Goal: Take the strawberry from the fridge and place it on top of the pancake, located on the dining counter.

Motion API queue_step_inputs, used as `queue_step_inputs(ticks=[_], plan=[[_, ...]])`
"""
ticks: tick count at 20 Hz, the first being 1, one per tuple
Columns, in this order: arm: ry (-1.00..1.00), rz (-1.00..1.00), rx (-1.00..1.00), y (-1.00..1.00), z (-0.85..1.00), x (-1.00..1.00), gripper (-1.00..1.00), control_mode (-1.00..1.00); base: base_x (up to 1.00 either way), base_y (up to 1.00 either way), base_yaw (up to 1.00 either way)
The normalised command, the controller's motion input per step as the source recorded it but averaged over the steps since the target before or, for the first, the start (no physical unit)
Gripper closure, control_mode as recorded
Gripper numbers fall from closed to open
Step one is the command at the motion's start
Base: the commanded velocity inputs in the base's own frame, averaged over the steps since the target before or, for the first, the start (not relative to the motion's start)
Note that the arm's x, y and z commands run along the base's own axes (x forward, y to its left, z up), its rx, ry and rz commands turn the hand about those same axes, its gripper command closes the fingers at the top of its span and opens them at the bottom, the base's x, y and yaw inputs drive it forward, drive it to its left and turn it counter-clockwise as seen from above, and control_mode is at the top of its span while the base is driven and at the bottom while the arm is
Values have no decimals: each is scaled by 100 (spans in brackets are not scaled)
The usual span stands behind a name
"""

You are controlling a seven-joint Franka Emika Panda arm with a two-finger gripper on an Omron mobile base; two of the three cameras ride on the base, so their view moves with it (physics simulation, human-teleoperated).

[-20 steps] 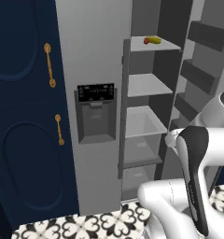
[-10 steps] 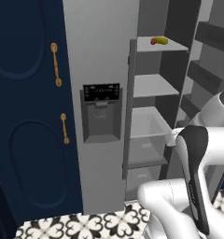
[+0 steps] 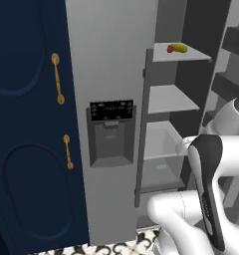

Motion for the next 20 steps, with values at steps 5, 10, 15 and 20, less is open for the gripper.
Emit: queue_step_inputs(ticks=[5, 10, 15, 20], plan=[[0, 0, 0, 0, 0, 0, -100, 100, 70, 1, -7], [0, 0, 0, 0, 0, 0, -100, 100, 45, 0, 0], [0, 0, 0, 0, 0, 0, -100, 100, 21, -3, -13], [0, 0, 0, 0, 0, 0, -100, 100, 18, -17, -10]])
